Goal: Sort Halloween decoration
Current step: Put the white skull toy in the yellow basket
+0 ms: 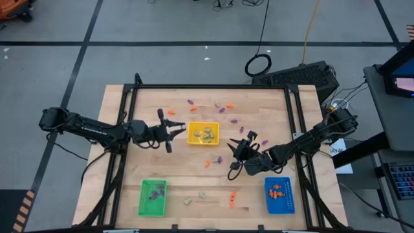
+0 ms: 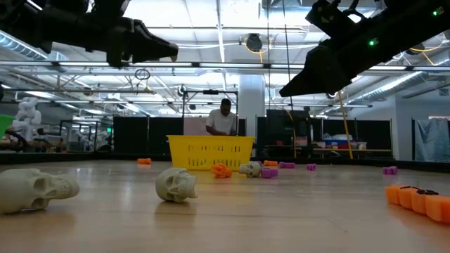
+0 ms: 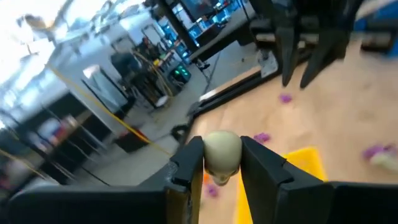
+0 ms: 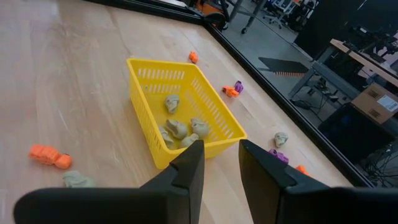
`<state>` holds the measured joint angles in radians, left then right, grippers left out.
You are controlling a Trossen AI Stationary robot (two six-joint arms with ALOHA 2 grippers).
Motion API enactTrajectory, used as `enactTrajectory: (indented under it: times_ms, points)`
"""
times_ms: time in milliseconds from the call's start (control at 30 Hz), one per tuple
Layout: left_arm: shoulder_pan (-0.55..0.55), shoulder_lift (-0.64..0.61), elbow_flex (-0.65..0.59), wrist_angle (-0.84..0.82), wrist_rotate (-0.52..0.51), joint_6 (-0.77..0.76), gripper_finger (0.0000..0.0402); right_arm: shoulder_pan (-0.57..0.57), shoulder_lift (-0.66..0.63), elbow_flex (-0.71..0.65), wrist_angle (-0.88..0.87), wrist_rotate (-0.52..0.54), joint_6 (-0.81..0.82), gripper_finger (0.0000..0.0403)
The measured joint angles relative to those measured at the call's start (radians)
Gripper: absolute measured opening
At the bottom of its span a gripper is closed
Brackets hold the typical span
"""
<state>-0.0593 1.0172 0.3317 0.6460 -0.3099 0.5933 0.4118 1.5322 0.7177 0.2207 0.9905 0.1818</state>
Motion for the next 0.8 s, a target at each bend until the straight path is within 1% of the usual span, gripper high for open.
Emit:
enactTrajectory:
  times_ms: [167, 333, 500, 567, 700, 800]
  points:
    - [0.000, 0.000, 0.000, -0.002, 0.006, -0.306, 0.0090, 0.000, 0.000, 0.000, 0.000, 0.000, 0.000, 0.0089]
    - [0.000, 0.000, 0.000, -0.004, 0.016, -0.514, 0.0090, 0.000, 0.000, 0.000, 0.000, -0.001, 0.012, 0.0089]
    - [0.000, 0.000, 0.000, -0.004, 0.023, -0.844, 0.0090, 0.000, 0.000, 0.000, 0.000, -0.001, 0.015, 0.0089]
    - [0.000, 0.000, 0.000, -0.004, 0.023, -0.946, 0.0090, 0.000, 0.000, 0.000, 0.000, -0.001, 0.015, 0.0089]
    - [0.000, 0.000, 0.000, -0.004, 0.024, -1.098, 0.0090, 0.000, 0.000, 0.000, 0.000, -0.002, 0.015, 0.0089]
    - [0.000, 0.000, 0.000, -0.004, 0.024, -1.145, 0.0090, 0.000, 0.000, 0.000, 0.000, -0.002, 0.015, 0.0089]
